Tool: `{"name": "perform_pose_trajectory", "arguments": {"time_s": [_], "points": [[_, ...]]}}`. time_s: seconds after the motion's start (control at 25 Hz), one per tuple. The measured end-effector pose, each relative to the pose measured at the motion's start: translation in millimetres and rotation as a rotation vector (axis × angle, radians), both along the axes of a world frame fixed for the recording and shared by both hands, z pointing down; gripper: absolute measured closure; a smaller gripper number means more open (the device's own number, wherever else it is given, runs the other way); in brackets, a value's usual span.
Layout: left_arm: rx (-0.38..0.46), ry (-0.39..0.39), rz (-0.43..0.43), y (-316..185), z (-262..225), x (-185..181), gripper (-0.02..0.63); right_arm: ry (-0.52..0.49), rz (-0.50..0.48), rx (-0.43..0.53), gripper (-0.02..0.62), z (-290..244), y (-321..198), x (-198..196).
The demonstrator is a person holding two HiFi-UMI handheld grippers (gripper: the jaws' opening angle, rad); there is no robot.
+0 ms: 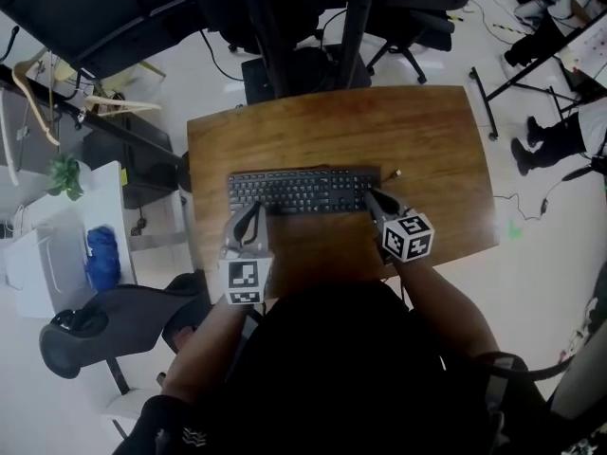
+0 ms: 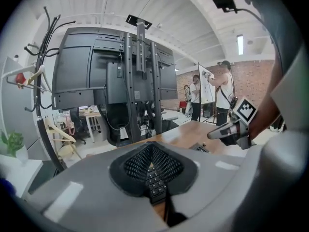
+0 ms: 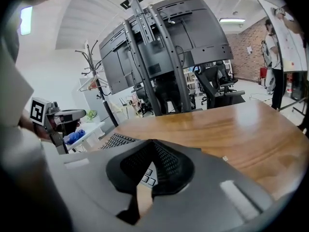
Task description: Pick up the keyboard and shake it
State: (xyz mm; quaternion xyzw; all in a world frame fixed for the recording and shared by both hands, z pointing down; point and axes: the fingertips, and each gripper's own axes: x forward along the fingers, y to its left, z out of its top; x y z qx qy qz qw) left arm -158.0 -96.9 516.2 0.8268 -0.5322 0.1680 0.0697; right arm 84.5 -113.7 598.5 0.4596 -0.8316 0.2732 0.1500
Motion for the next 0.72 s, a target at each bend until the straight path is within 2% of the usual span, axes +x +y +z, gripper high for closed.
{"name": "perform_pose_trajectory", "arguments": {"time_s": [0.36, 0.56, 0.72], "points": [[0.015, -0.072, 0.005, 28.0, -12.7, 8.7, 0.606, -0.062, -0.015, -0.009, 0.594, 4.7, 6.3, 18.2], [0.007, -0.105, -0.045, 60.5, -24.5, -3.5, 0.606, -0.092, -0.010, -0.009, 0.594, 8.6, 13.6, 47.0], [-0.027, -0.122, -0.108, 81.6, -15.0, -9.8, 0.606, -0.105, 0.004, 0.012, 0.594, 4.6, 18.2, 80.1]]}}
